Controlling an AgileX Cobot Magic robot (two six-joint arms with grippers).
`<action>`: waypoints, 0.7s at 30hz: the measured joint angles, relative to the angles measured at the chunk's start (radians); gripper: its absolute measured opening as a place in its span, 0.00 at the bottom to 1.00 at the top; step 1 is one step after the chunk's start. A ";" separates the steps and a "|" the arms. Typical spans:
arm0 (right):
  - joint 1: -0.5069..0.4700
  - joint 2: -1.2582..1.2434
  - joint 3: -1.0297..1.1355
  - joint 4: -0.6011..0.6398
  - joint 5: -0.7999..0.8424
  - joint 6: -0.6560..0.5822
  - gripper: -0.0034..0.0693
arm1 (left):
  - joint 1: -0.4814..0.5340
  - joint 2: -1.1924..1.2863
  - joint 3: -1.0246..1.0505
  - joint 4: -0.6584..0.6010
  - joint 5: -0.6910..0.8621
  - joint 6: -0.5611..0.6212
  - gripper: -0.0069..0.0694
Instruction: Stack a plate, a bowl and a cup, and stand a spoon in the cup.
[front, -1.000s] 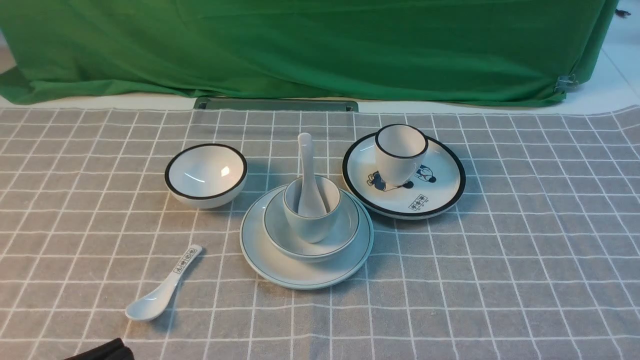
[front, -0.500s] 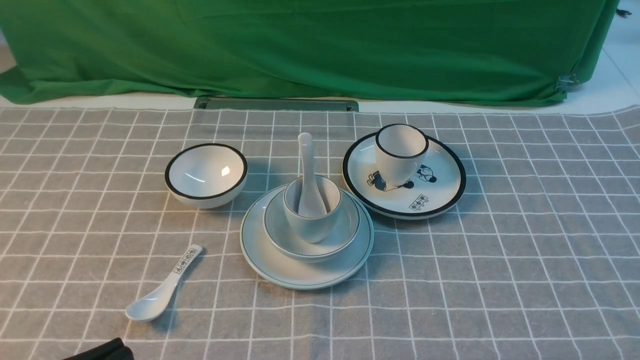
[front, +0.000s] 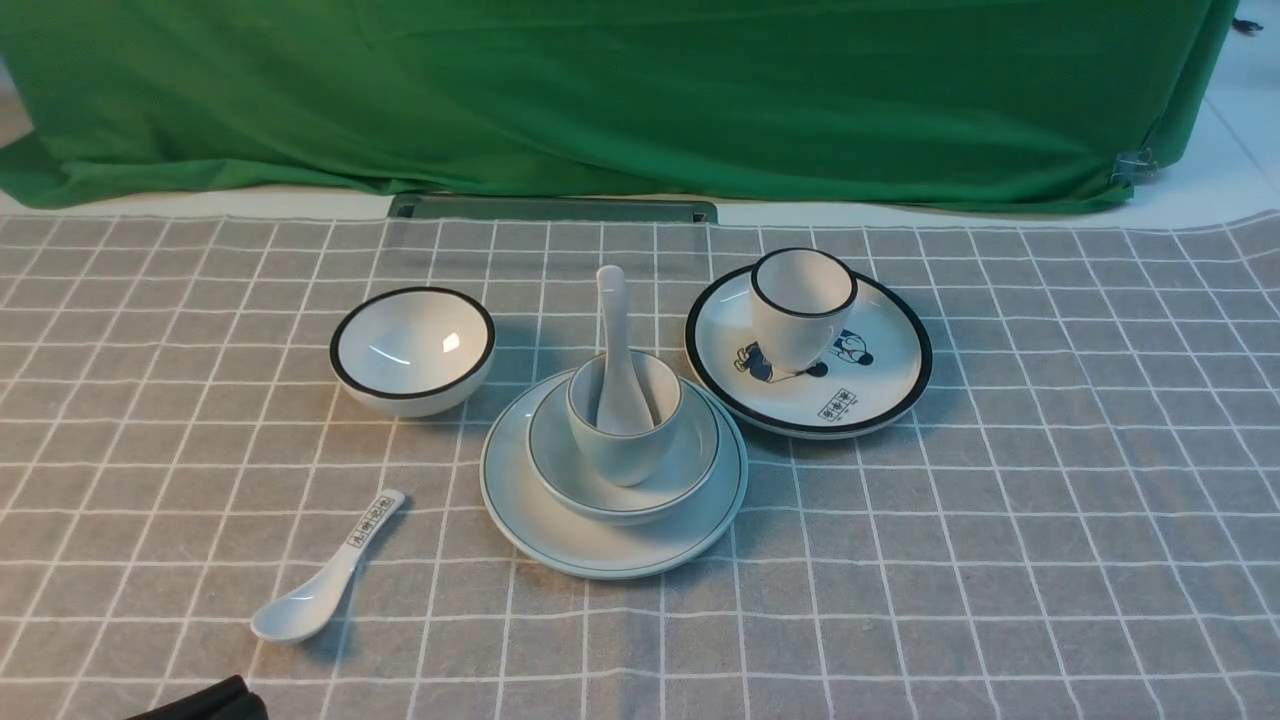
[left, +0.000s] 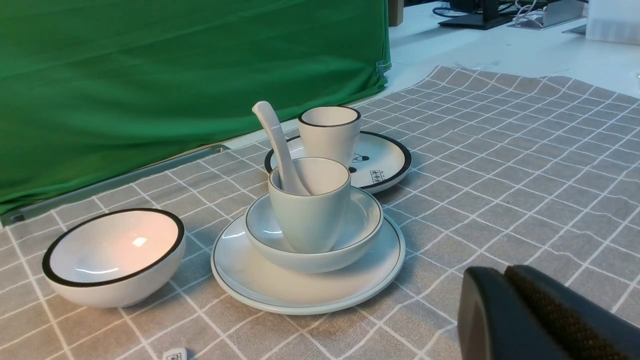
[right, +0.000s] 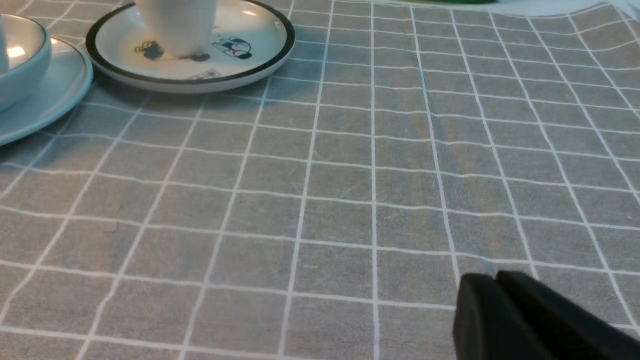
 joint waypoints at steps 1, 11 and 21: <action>0.000 0.000 0.000 0.000 0.000 0.000 0.14 | 0.000 0.000 0.000 0.000 0.000 0.000 0.11; 0.000 0.000 0.000 0.001 0.000 0.000 0.17 | 0.194 -0.019 0.000 -0.005 -0.056 0.003 0.11; 0.000 -0.001 0.000 0.001 0.000 0.001 0.18 | 0.616 -0.033 0.087 -0.072 -0.013 -0.046 0.11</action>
